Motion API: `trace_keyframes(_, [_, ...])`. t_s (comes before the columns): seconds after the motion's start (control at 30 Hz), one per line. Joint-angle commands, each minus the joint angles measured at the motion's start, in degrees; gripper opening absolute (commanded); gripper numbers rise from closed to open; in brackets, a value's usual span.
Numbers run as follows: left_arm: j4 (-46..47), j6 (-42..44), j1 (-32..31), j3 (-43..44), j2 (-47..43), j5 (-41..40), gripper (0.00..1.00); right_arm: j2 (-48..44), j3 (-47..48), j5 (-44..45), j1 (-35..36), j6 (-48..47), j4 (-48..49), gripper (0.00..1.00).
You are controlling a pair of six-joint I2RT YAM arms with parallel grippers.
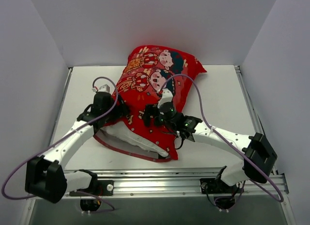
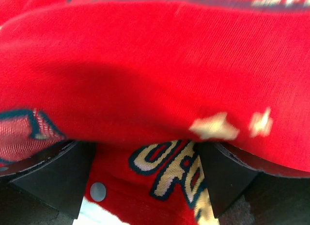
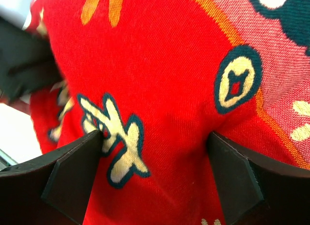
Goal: Remove the pillowcase from the pillow
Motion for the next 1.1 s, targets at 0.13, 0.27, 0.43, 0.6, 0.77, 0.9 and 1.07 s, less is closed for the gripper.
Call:
trace_keyframes(0.13, [14.9, 7.1, 1.2, 21.7, 15.1, 7.9, 0.94, 3.2, 1.9, -1.6, 3.8, 2.8, 2.6, 0.83])
trace_keyframes(0.27, [15.4, 8.1, 1.2, 21.4, 10.1, 7.0, 0.94, 1.8, 4.6, 1.4, 4.4, -0.3, -1.2, 0.84])
trace_keyframes(0.43, [7.6, 6.5, 1.2, 15.5, -4.1, 3.6, 0.94, -0.1, 7.5, 5.0, 4.5, -3.3, -4.3, 0.84])
trace_keyframes(0.6, [-7.2, 1.5, 1.1, 9.0, -19.5, 1.4, 0.94, -0.3, 9.6, 4.6, 4.6, -4.4, -6.7, 0.84])
trace_keyframes(0.77, [-14.5, -6.0, 0.8, -0.5, -30.5, 9.1, 0.94, -3.7, 9.9, 7.7, 4.4, -5.7, -8.8, 0.84])
trace_keyframes(0.9, [-18.5, -11.1, 0.8, -7.3, -38.1, 12.8, 0.94, -4.4, 11.1, 10.4, 3.3, -7.6, -12.7, 0.84])
trace_keyframes(1.07, [-13.4, -13.5, 0.8, -12.5, -39.6, 13.3, 0.94, -5.1, 11.1, 7.8, -7.7, -4.7, -15.2, 0.85])
